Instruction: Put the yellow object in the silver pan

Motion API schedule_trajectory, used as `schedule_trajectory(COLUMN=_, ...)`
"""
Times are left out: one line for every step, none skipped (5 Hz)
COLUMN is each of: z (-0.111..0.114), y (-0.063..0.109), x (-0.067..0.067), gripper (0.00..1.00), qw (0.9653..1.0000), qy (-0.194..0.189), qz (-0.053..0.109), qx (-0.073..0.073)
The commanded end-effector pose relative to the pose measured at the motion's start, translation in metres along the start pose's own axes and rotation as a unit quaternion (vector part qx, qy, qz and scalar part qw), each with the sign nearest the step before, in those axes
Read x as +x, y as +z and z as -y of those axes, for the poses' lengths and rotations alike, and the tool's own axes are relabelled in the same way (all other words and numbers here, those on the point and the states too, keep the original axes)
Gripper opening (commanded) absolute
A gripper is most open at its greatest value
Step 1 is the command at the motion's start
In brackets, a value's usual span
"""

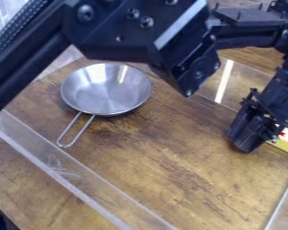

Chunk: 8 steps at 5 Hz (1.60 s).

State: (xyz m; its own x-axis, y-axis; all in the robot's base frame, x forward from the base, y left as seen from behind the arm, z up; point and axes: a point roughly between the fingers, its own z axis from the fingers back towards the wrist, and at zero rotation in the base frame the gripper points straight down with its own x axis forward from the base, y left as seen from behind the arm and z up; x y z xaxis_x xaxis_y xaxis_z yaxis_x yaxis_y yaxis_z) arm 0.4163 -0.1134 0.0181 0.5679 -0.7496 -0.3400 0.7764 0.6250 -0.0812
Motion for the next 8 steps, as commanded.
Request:
schedule_trajectory(z=-0.0145, y=-0.0039, x=-0.0017, gripper=1.00, qw=0.9995, qy=0.022, qz=0.020, qx=0.004)
schedule_trajectory(z=-0.0151, y=-0.0042, x=-0.0030, gripper=1.00, qw=0.9995, qy=0.025, qz=0.018, qx=0.001)
schedule_trajectory(z=-0.0156, y=-0.0048, x=-0.0043, gripper=1.00, qw=0.9994, qy=0.029, qz=0.017, qx=-0.002)
schedule_trajectory(z=-0.0162, y=-0.0053, x=-0.0053, gripper=1.00, qw=0.9994, qy=0.032, qz=0.016, qx=-0.006)
schedule_trajectory(z=-0.0168, y=-0.0053, x=-0.0067, gripper=0.00, qw=0.9993, qy=0.035, qz=0.015, qx=-0.009)
schedule_trajectory(z=-0.0172, y=-0.0055, x=-0.0076, gripper=1.00, qw=0.9991, qy=0.038, qz=0.013, qx=-0.013)
schedule_trajectory(z=-0.0176, y=-0.0055, x=-0.0085, gripper=1.00, qw=0.9990, qy=0.041, qz=0.010, qx=-0.017)
schedule_trajectory(z=-0.0179, y=-0.0055, x=-0.0091, gripper=1.00, qw=0.9987, qy=0.045, qz=0.008, qx=-0.022)
